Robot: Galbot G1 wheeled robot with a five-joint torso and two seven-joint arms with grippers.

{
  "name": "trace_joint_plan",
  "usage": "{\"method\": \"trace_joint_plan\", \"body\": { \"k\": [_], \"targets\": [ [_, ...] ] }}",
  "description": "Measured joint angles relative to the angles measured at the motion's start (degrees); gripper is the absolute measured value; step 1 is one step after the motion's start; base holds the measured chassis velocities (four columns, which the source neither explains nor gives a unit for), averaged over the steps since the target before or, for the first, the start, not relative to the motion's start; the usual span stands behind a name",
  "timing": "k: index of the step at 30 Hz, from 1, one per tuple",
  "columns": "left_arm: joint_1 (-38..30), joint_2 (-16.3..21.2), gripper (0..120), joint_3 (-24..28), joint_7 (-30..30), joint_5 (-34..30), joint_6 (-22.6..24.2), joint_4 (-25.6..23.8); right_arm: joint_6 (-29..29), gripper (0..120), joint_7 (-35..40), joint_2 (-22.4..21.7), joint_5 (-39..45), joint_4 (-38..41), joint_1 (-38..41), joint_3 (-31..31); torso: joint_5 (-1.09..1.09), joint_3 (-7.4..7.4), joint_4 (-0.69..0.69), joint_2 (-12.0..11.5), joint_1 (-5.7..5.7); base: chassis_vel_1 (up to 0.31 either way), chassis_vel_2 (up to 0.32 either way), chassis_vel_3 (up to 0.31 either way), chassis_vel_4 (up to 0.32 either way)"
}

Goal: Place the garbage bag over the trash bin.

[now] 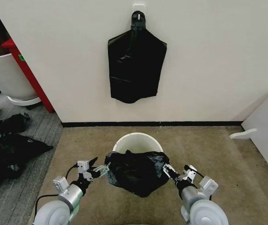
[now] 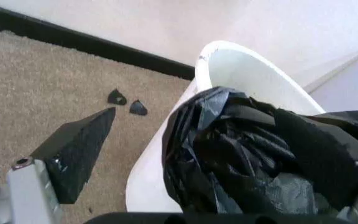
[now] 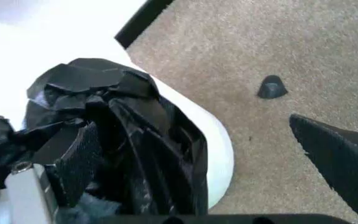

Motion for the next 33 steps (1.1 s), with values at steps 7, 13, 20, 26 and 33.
{"method": "trace_joint_plan", "body": {
  "k": [7,13,20,26,33],
  "targets": [
    [0.8,0.4,100,-1.4,0.9,-0.4,0.2,-0.8,-0.2,100,0.0,-0.3,-0.2,3.1,-1.6,-0.4,0.0,0.0,0.0,0.0,0.0,0.0,0.0,0.0,0.0],
    [0.7,0.4,100,-1.7,1.1,-0.4,0.4,-1.2,-0.8,100,0.1,-1.1,0.7,5.7,-2.6,0.0,0.0,0.0,0.0,0.0,0.0,0.0,0.0,0.0,0.0],
    [0.8,0.8,100,-2.6,1.5,-1.2,0.4,-1.6,-1.9,100,-2.9,-1.3,1.0,6.8,-5.4,1.2,0.0,0.0,0.0,0.0,0.0,0.0,0.0,0.0,0.0],
    [1.3,0.8,100,-5.2,1.8,-2.9,0.8,-2.6,-2.0,100,-4.1,-1.6,-2.4,10.1,-8.0,0.8,0.0,0.0,0.0,0.0,0.0,0.0,0.0,0.0,0.0],
    [3.1,0.3,100,-7.9,1.8,-3.8,0.9,-5.4,-0.9,100,-3.5,-3.1,-8.9,13.5,-7.6,0.5,0.0,0.0,0.0,0.0,0.0,0.0,0.0,0.0,0.0]
  ]
}}
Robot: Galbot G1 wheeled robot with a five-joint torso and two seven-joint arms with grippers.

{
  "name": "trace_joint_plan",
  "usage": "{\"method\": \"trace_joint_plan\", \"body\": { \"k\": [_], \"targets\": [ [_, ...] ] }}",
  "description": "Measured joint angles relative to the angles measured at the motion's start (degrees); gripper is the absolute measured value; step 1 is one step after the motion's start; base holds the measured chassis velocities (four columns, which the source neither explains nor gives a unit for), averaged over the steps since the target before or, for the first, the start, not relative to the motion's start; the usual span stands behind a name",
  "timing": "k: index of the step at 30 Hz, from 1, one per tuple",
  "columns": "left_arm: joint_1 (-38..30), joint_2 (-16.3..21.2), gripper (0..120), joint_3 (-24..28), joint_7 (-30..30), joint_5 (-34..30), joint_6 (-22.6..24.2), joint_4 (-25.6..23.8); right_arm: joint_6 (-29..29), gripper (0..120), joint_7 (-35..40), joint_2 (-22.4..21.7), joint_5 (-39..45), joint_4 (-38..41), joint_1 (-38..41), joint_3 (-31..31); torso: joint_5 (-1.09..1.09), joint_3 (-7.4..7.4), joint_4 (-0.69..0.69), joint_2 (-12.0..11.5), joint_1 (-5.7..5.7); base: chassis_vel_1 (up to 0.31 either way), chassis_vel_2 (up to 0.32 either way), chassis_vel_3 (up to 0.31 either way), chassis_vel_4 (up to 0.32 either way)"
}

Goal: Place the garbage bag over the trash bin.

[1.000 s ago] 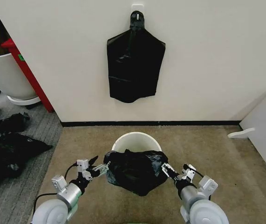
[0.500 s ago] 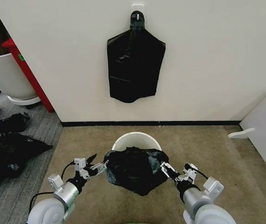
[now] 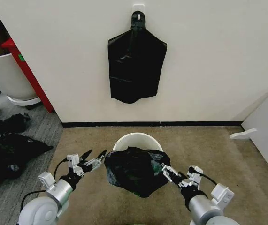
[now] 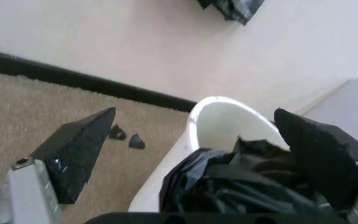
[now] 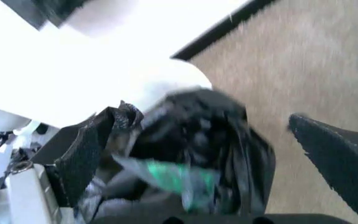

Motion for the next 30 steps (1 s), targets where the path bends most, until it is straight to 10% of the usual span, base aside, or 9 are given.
{"method": "trace_joint_plan", "body": {
  "k": [15,24,30],
  "targets": [
    [6.6,-7.5,100,-1.9,-13.2,3.6,4.8,-16.4,-15.9,100,-15.9,-13.3,2.9,-5.4,18.7,11.6,0.04,0.01,-0.01,0.0,0.0,0.0,0.0,0.0,0.0],
    [12.8,-14.2,100,-1.2,-17.5,8.7,7.6,-21.9,-27.0,100,-28.3,-21.6,6.1,-16.7,37.1,6.9,0.03,0.01,0.0,0.0,0.0,0.0,0.0,0.0,0.0],
    [13.6,-14.9,100,-1.1,-25.6,8.5,12.4,-23.9,-27.8,100,-40.1,-25.6,1.6,-27.9,54.1,-6.7,0.04,0.01,0.02,0.0,0.0,0.0,0.0,0.0,0.0]
  ]
}}
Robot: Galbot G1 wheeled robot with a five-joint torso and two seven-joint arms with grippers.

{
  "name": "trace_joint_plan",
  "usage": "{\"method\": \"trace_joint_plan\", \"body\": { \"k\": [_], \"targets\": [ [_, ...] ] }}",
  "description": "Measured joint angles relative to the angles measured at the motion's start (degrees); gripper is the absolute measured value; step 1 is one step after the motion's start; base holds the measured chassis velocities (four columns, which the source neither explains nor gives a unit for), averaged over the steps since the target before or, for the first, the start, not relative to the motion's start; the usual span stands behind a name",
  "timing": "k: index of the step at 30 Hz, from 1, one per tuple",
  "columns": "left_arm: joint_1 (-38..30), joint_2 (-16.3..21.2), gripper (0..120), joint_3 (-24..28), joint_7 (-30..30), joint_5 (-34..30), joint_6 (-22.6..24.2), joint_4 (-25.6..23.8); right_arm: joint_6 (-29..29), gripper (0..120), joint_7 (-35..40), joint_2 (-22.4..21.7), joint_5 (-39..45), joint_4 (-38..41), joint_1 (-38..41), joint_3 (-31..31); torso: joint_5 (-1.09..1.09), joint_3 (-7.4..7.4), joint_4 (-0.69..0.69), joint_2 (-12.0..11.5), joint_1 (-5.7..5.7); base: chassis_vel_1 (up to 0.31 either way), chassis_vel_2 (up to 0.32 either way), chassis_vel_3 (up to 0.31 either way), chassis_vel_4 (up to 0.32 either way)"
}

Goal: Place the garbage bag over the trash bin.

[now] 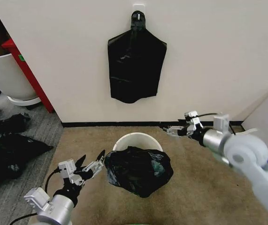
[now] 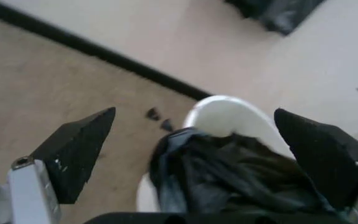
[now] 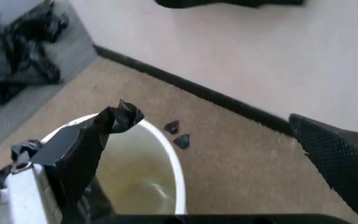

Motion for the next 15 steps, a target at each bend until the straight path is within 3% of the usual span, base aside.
{"method": "trace_joint_plan", "body": {
  "k": [4,11,12,14,15],
  "targets": [
    [-1.1,0.0,100,1.5,-5.1,-0.8,1.9,0.0,0.0,100,-4.1,0.1,-1.4,-5.3,9.7,-10.2,0.0,0.01,-0.01,0.0,0.0,0.0,0.0,0.0,0.0],
    [-1.6,-0.1,100,2.5,-8.7,-1.4,3.8,0.0,0.1,100,-7.2,0.4,-1.1,-10.4,18.7,-20.5,-0.05,0.0,-0.02,0.0,0.0,0.0,0.0,0.0,0.0],
    [-1.7,-0.2,100,2.6,-9.8,-1.8,4.4,0.1,0.1,100,-7.8,0.6,-1.0,-12.0,21.9,-23.7,0.02,0.01,-0.01,0.0,0.0,0.0,0.0,0.0,0.0],
    [-2.1,-0.2,100,2.5,-11.9,-2.7,5.1,0.1,0.2,100,-8.7,1.5,0.4,-15.5,29.4,-31.3,-0.11,0.0,-0.01,0.0,0.0,0.0,0.0,0.0,0.0],
    [-2.3,-0.2,100,2.4,-12.5,-3.1,5.2,0.2,0.2,100,-8.5,2.1,1.4,-16.5,31.4,-34.0,0.01,0.0,-0.01,0.0,0.0,0.0,0.0,0.0,0.0]
  ]
}}
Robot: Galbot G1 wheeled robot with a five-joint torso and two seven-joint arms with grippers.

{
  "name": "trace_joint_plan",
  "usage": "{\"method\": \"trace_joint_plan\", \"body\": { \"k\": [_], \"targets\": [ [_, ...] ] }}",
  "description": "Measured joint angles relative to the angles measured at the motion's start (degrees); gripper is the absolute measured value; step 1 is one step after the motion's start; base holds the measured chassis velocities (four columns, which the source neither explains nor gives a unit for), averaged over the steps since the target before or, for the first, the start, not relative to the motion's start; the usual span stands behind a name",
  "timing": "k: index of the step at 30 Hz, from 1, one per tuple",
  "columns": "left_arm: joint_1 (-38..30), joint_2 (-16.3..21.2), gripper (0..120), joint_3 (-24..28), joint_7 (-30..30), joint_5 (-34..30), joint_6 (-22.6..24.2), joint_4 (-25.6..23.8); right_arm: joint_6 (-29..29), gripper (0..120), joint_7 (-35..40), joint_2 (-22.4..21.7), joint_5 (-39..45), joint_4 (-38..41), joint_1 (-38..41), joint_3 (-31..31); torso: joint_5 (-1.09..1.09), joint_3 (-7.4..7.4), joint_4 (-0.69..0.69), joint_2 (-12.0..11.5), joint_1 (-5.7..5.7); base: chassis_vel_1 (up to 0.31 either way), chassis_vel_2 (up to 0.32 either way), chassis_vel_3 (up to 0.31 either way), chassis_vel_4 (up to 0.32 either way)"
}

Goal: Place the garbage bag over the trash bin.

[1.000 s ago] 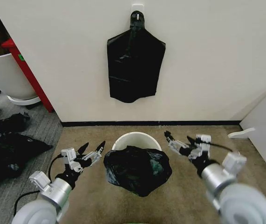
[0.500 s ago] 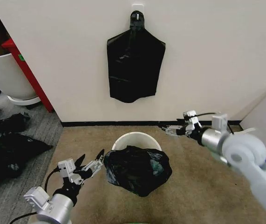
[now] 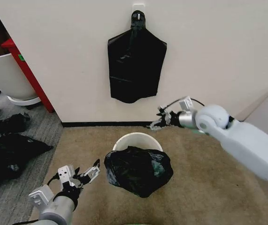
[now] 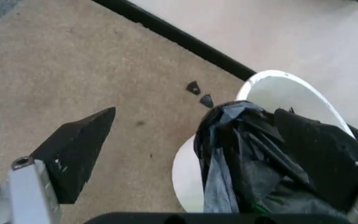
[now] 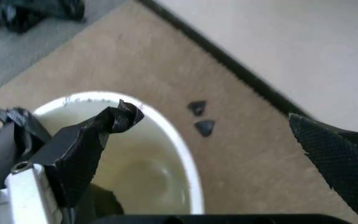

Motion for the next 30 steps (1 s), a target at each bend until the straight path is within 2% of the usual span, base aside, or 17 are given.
{"method": "trace_joint_plan", "body": {
  "k": [1,3,5,6,11,16,21,30],
  "targets": [
    [0.0,0.0,100,0.0,0.0,0.0,0.0,0.0,0.0,100,0.0,0.0,0.0,0.0,0.0,0.0,0.0,0.0,0.0,0.0,0.0,0.0,0.0,0.0,0.0],
    [-0.7,0.0,100,-0.3,-1.3,-1.0,0.9,0.0,0.0,100,1.5,1.4,2.8,-2.4,4.3,-6.5,-0.1,-0.01,0.0,0.0,0.0,0.0,0.0,0.0,0.0],
    [-1.0,0.2,100,-0.6,-1.9,-1.5,1.2,0.1,0.0,100,2.4,2.6,4.7,-4.5,7.2,-11.3,-0.01,0.0,0.01,0.0,0.0,0.0,0.0,0.0,0.0],
    [-1.3,0.3,100,-0.8,-1.9,-1.8,1.4,0.1,0.0,100,2.8,2.9,5.3,-5.2,8.4,-13.4,-0.04,0.0,0.0,0.0,0.0,0.0,0.0,0.0,0.0],
    [-1.8,1.0,100,-2.0,-2.1,-2.5,1.8,0.1,0.0,100,4.2,3.7,7.7,-6.3,11.4,-18.6,-0.06,-0.01,0.0,0.0,0.0,0.0,0.0,0.0,0.0],
    [-2.0,1.1,100,-2.0,-2.1,-2.7,1.9,0.1,0.1,100,6.7,3.9,9.6,-6.4,12.8,-21.1,-0.04,-0.01,-0.01,0.0,0.0,0.0,0.0,0.0,0.0],
    [-2.7,1.0,100,-0.8,-1.9,-2.8,1.7,0.2,0.1,99,12.1,5.6,16.3,-7.9,13.6,-22.7,-0.04,-0.01,-0.01,0.0,0.0,0.0,0.0,0.0,0.0],
    [-3.6,1.8,100,-1.3,-1.9,-3.6,1.5,0.2,0.1,99,14.5,6.7,21.1,-10.4,13.0,-24.4,-0.03,-0.01,-0.01,0.0,0.0,0.0,0.0,0.0,0.0]
  ]
}}
